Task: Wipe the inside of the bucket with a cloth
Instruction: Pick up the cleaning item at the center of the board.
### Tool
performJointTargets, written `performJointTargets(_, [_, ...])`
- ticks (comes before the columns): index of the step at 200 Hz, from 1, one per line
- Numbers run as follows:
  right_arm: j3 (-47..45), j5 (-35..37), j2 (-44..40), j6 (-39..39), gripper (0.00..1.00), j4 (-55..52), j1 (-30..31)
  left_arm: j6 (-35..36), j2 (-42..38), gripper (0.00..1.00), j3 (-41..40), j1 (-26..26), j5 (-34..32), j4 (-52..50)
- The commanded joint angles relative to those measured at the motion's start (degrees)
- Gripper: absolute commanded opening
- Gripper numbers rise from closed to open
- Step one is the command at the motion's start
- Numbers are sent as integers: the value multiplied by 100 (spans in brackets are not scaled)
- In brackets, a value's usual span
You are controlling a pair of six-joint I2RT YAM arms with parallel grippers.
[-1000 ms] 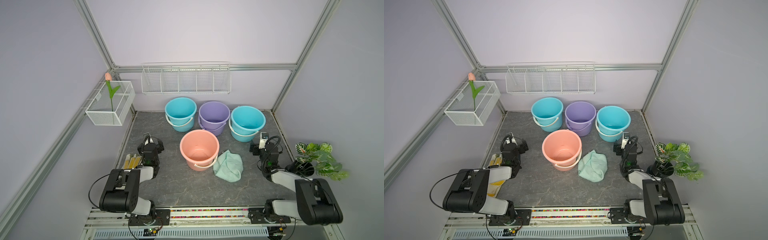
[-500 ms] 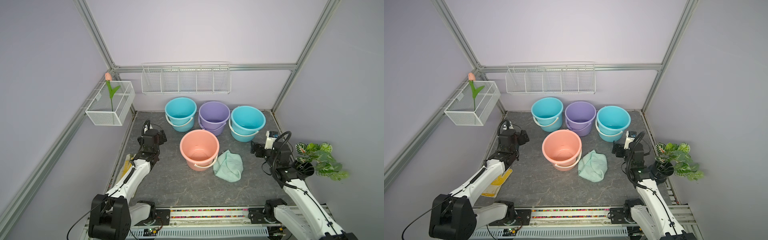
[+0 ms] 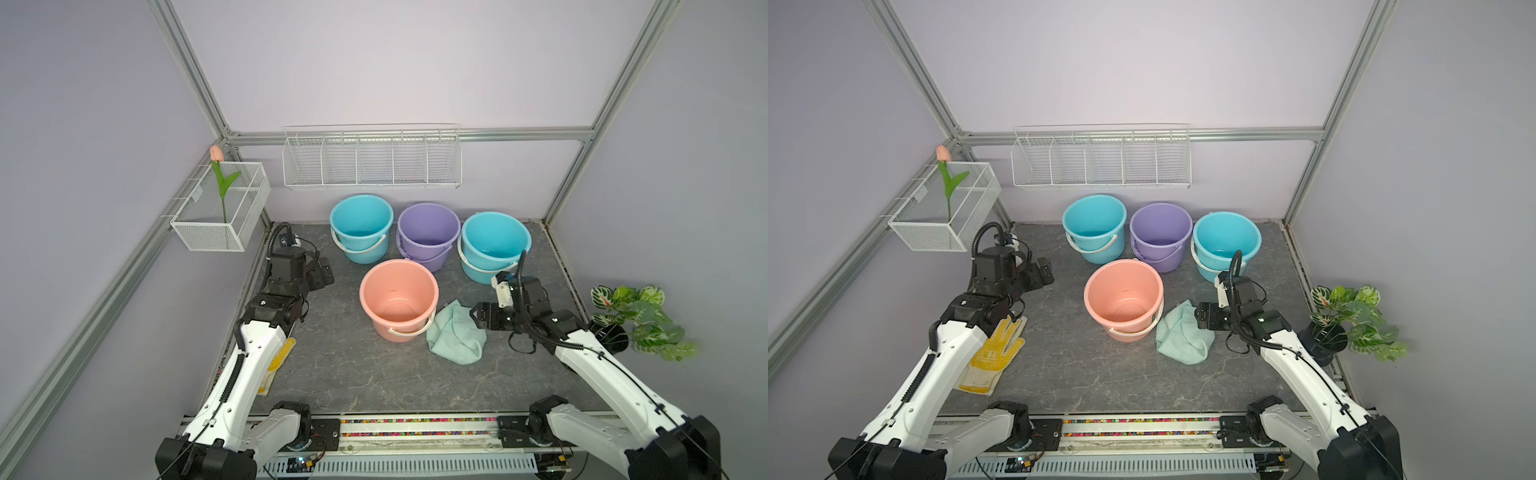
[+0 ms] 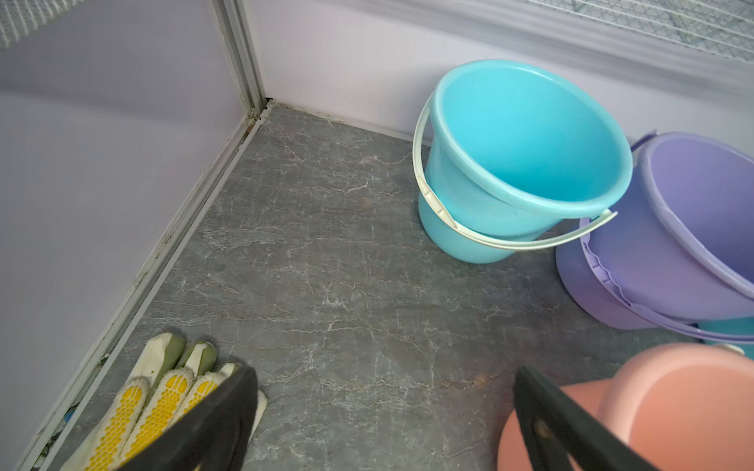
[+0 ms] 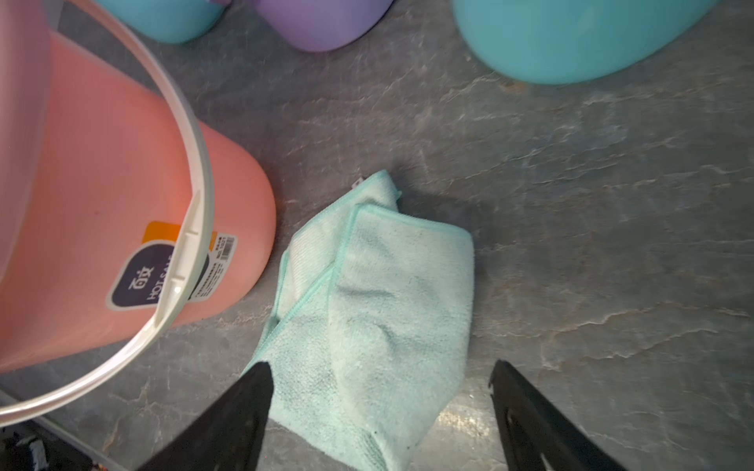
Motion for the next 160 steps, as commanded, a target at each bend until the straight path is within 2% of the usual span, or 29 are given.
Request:
performJointTargets(1, [311, 80, 473, 21, 90, -288, 381, 295, -64, 99, -159, 124, 549, 30])
performJointTargets(21, [499, 293, 1036, 26, 91, -292, 795, 213, -173, 100, -114, 217, 544, 23])
performJointTargets(49, [953, 949, 1710, 93, 94, -414, 1229, 104, -365, 99, -354, 293, 551, 199])
performJointTargets(104, [1174, 1324, 2820, 42, 95, -125, 1402, 140, -419, 99, -387, 311, 490, 177])
performJointTargets(132, [1122, 1300, 3237, -3, 92, 113, 1444, 132, -363, 99, -391, 320, 543, 205])
performJointTargets(160, [997, 1257, 3465, 57, 82, 339, 1491, 113, -335, 99, -401, 320, 594, 185])
